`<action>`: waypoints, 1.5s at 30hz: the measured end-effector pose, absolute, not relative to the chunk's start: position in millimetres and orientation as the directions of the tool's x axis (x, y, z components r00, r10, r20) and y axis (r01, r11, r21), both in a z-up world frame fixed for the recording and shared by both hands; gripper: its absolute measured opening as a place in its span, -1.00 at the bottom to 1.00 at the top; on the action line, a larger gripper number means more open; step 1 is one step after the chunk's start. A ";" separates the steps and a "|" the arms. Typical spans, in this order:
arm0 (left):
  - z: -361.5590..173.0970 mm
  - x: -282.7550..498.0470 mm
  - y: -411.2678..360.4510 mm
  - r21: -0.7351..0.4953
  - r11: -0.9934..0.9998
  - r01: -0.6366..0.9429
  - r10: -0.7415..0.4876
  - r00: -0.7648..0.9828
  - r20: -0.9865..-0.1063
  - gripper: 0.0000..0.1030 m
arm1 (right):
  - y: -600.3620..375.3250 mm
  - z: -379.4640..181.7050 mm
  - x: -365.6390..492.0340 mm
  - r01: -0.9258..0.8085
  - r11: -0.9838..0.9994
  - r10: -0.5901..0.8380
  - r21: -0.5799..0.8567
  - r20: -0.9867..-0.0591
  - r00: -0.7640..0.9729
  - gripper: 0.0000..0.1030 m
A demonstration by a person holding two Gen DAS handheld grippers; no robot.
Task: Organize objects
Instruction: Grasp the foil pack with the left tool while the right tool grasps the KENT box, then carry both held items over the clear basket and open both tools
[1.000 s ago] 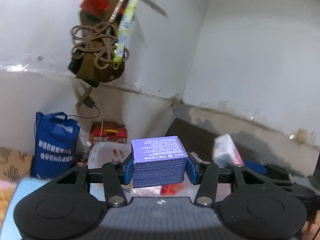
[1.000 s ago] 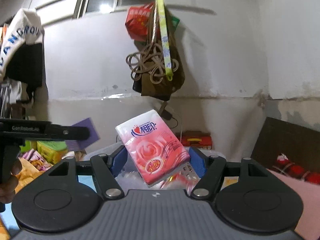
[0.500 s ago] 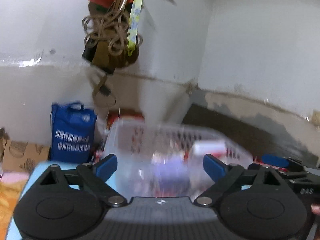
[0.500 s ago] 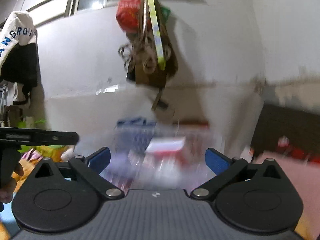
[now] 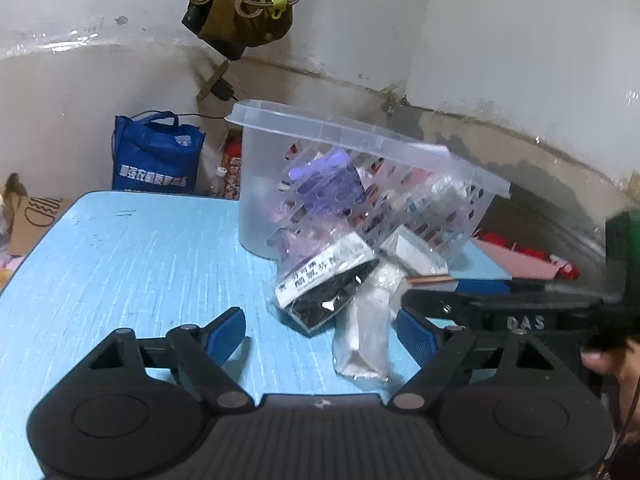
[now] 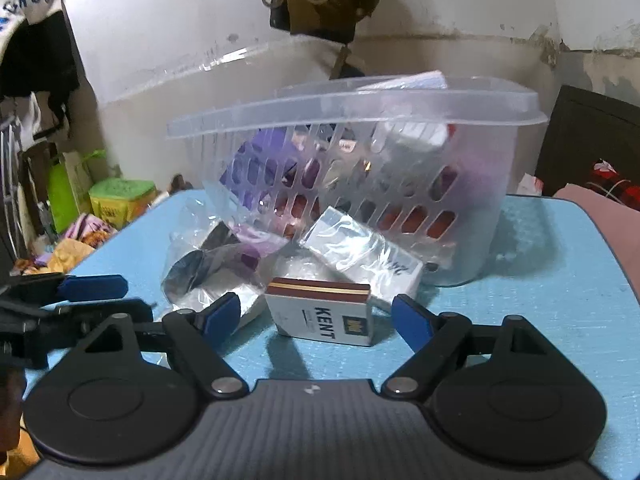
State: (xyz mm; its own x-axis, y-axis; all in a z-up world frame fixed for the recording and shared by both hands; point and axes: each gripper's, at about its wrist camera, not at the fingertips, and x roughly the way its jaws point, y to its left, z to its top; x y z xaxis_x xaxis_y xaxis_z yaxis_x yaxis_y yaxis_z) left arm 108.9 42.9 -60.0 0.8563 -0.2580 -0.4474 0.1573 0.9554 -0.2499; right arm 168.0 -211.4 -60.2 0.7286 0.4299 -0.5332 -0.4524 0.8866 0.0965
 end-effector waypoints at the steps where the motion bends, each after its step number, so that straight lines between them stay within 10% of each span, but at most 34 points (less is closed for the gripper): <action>1: -61.1 109.1 40.1 -0.234 0.960 0.156 -0.250 0.854 -0.457 0.65 | -209.6 -62.0 167.8 -0.449 0.889 0.421 0.088 -0.542 0.727 0.64; 4: -65.4 110.0 26.9 -0.188 0.968 0.167 -0.240 0.840 -0.486 0.59 | -206.2 -66.9 165.2 -0.446 0.891 0.410 0.079 -0.559 0.721 0.17; 14: -67.7 114.5 -1.7 -0.054 0.984 0.171 -0.174 0.842 -0.510 0.48 | -221.4 -63.0 153.5 -0.425 0.902 0.409 0.081 -0.479 0.776 0.18; 20: -69.4 119.0 -14.3 0.015 0.989 0.149 -0.121 0.854 -0.506 -0.13 | -228.8 -62.8 154.5 -0.432 0.894 0.435 0.117 -0.460 0.774 0.18; 45: -59.4 84.8 25.4 -0.090 0.955 0.284 -0.298 0.915 -0.273 -0.15 | -237.9 -61.6 140.5 -0.439 0.887 0.459 0.141 -0.354 0.815 0.18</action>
